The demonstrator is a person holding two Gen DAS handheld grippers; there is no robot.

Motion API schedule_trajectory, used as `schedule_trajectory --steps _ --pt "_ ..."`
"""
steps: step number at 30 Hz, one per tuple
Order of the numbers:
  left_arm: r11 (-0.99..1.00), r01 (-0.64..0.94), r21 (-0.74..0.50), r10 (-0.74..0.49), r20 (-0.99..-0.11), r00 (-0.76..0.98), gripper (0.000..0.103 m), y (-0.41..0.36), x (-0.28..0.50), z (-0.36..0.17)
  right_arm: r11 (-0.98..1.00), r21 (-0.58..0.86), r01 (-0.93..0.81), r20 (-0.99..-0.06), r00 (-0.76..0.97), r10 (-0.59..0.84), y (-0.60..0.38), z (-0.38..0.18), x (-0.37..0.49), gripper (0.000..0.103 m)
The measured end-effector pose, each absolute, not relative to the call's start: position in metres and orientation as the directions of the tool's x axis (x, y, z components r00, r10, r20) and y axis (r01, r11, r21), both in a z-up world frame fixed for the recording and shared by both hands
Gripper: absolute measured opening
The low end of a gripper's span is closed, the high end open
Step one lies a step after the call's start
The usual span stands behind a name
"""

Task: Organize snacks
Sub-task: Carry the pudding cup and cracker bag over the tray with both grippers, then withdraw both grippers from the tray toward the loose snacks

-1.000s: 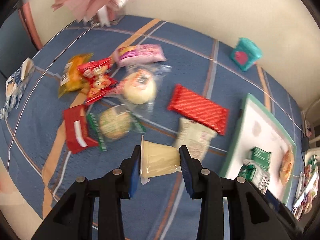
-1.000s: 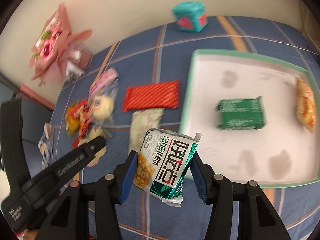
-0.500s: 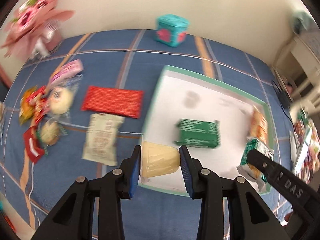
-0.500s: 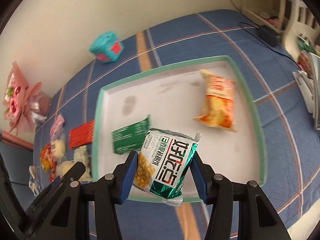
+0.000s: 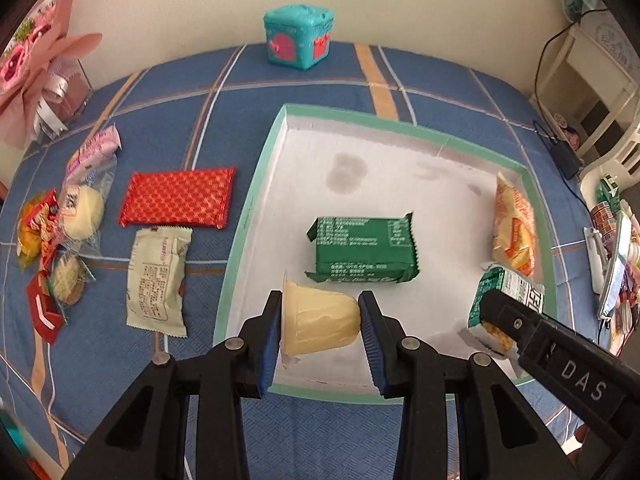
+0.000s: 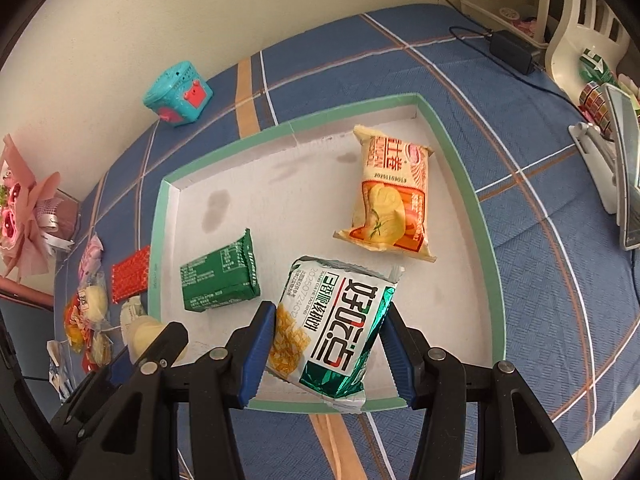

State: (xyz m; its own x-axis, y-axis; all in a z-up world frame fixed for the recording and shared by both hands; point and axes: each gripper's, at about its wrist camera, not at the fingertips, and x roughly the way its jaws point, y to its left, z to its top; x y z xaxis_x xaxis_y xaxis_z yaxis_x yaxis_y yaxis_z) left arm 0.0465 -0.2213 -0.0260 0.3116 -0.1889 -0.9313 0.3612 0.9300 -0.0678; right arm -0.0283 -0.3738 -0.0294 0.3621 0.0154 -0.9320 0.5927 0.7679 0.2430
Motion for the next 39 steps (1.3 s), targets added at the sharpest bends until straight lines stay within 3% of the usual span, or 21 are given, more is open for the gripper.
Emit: schedule_trajectory --steps 2,6,18,22,25,28,39 --pt "0.933 0.353 -0.068 -0.182 -0.936 0.302 0.040 -0.220 0.048 -0.031 0.768 0.236 0.595 -0.938 0.345 0.021 -0.373 -0.036 -0.026 0.056" --pt "0.937 0.342 -0.072 -0.181 -0.937 0.299 0.054 -0.217 0.049 -0.032 0.778 0.223 0.587 -0.943 0.333 0.019 -0.371 -0.039 -0.022 0.058" --pt "0.963 0.257 -0.078 -0.162 -0.933 0.322 0.071 -0.193 0.059 -0.020 0.804 0.195 0.562 -0.942 0.337 -0.007 -0.363 -0.028 -0.021 0.064" --pt "0.974 0.220 -0.048 -0.125 -0.927 0.353 0.089 -0.182 0.064 -0.017 0.819 0.184 0.544 -0.933 0.360 -0.029 -0.358 -0.020 -0.020 0.082" --pt "0.980 0.200 -0.019 -0.095 -0.921 0.377 0.091 -0.172 0.066 -0.014 0.832 0.168 0.529 -0.929 0.366 -0.045 -0.354 -0.017 -0.018 0.103" --pt "0.982 0.187 -0.009 -0.082 -0.917 0.391 0.096 -0.166 0.068 -0.013 0.840 0.159 0.520 -0.928 0.369 -0.053 -0.351 -0.017 -0.016 0.103" --pt "0.981 0.194 -0.008 -0.095 -0.891 0.445 0.097 -0.159 0.067 -0.005 0.834 0.214 0.509 -0.918 0.396 -0.005 -0.348 -0.015 -0.014 0.103"
